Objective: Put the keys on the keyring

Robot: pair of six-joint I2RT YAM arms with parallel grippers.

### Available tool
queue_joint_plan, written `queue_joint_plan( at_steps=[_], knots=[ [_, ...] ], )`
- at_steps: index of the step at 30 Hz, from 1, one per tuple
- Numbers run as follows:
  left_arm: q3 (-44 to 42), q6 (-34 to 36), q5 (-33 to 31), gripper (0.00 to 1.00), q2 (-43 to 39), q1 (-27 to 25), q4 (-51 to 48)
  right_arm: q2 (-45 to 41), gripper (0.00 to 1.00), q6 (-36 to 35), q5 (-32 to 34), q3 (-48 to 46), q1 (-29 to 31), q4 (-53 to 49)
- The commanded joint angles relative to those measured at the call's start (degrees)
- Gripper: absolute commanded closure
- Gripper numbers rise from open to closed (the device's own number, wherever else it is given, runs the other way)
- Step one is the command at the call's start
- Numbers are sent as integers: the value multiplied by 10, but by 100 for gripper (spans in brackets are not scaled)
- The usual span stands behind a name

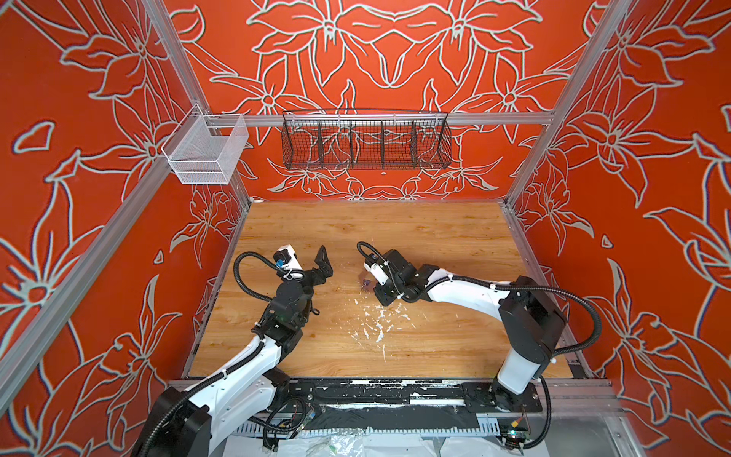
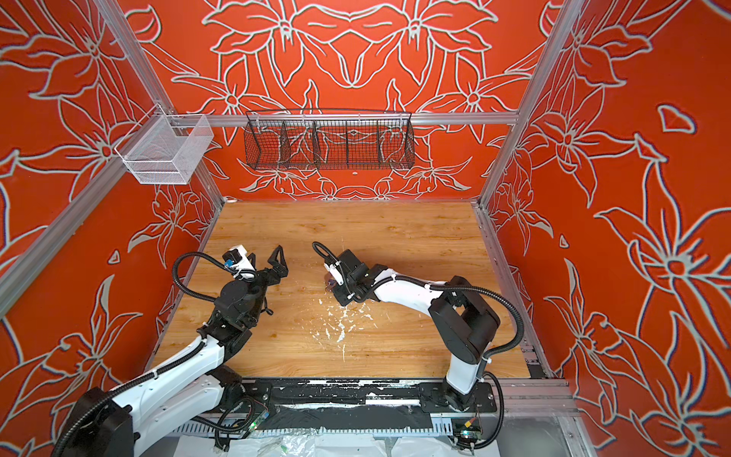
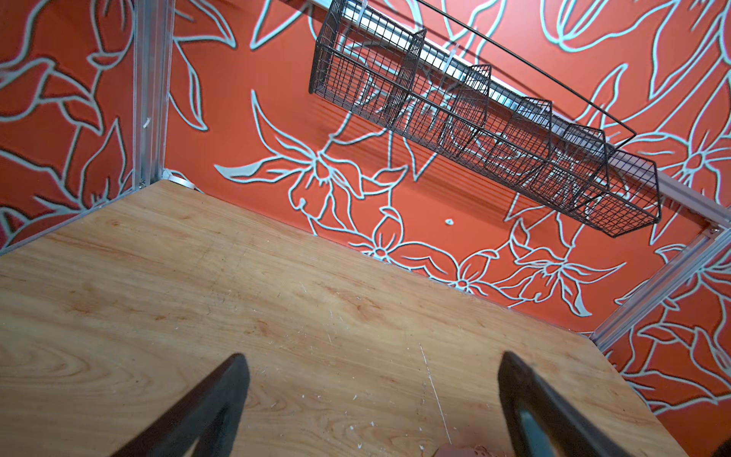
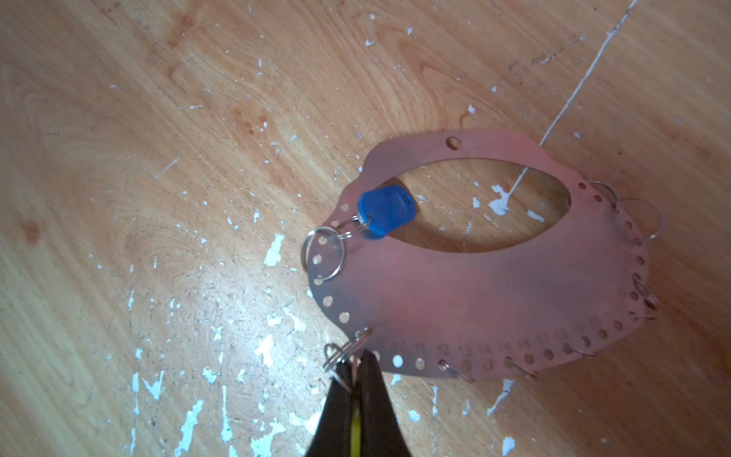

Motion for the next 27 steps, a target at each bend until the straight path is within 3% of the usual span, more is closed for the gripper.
queue_joint_plan(
  at_steps=[1,10,14,27],
  knots=[
    [15,-11,-6,3,-1,5,3,20,100,16,26,-13,11,24],
    [17,-14,-8,3,1,6,2,45,100,1,76,-18,47,-3],
    [18,-15,-7,3,4,7,2,35,91,1,93,-27,60,-8],
    [20,-17,-8,3,2,8,-5,-25,77,28,49,-52,80,17]
  ],
)
